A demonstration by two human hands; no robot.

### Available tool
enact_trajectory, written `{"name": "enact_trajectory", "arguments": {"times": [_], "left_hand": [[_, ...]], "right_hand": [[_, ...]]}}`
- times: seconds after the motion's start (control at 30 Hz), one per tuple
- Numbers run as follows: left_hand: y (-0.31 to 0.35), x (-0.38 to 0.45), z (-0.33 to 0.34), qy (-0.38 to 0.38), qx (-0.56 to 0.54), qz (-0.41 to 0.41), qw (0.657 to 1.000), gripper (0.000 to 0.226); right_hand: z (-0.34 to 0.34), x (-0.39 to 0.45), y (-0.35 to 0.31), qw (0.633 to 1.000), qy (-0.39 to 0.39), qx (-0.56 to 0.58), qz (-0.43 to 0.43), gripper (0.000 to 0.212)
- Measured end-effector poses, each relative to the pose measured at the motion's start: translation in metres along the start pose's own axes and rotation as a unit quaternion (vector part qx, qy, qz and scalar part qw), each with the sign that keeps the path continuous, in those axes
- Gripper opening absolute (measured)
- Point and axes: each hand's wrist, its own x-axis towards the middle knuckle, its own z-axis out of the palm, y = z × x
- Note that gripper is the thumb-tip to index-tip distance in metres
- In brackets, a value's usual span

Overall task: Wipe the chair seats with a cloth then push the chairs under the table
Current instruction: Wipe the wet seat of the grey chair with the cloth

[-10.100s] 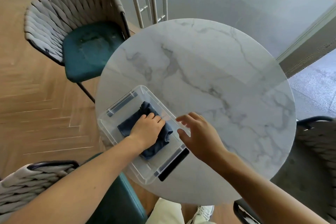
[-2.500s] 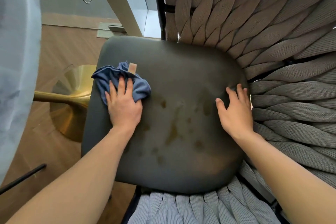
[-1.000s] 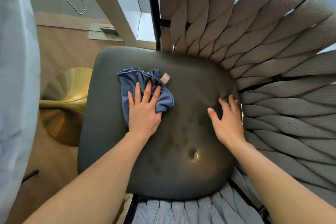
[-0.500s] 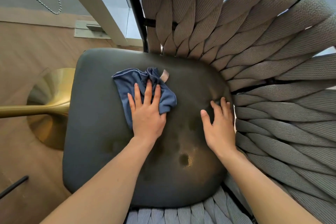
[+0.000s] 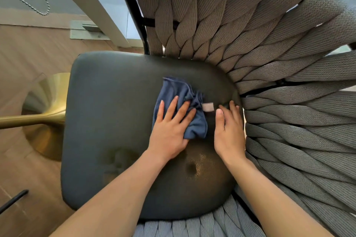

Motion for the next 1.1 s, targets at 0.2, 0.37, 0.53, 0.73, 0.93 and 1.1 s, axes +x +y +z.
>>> {"name": "enact_trajectory", "arguments": {"times": [0.2, 0.37, 0.53, 0.73, 0.93, 1.1], "left_hand": [[0.017, 0.035, -0.006, -0.023, -0.024, -0.08, 0.996, 0.067], [0.012, -0.002, 0.002, -0.032, -0.009, 0.087, 0.996, 0.063], [-0.008, -0.004, -0.001, -0.008, 0.012, 0.06, 0.998, 0.063], [0.03, 0.028, -0.002, -0.02, -0.033, -0.016, 0.999, 0.066], [0.019, -0.014, 0.01, -0.053, 0.009, 0.18, 0.982, 0.069], [0.018, -0.006, 0.006, -0.044, 0.014, 0.141, 0.989, 0.064]], "right_hand": [[-0.001, 0.0, 0.0, 1.0, 0.006, 0.01, 0.002, 0.059], [-0.003, 0.001, -0.001, 1.0, 0.013, 0.02, 0.003, 0.065], [-0.001, 0.001, -0.001, 1.0, 0.017, 0.019, 0.008, 0.064], [-0.001, 0.001, 0.001, 0.999, 0.021, 0.036, 0.004, 0.063], [-0.004, 0.002, 0.002, 0.998, 0.015, 0.054, 0.006, 0.057], [-0.006, 0.004, 0.0, 0.999, 0.01, 0.052, 0.007, 0.052]]}}
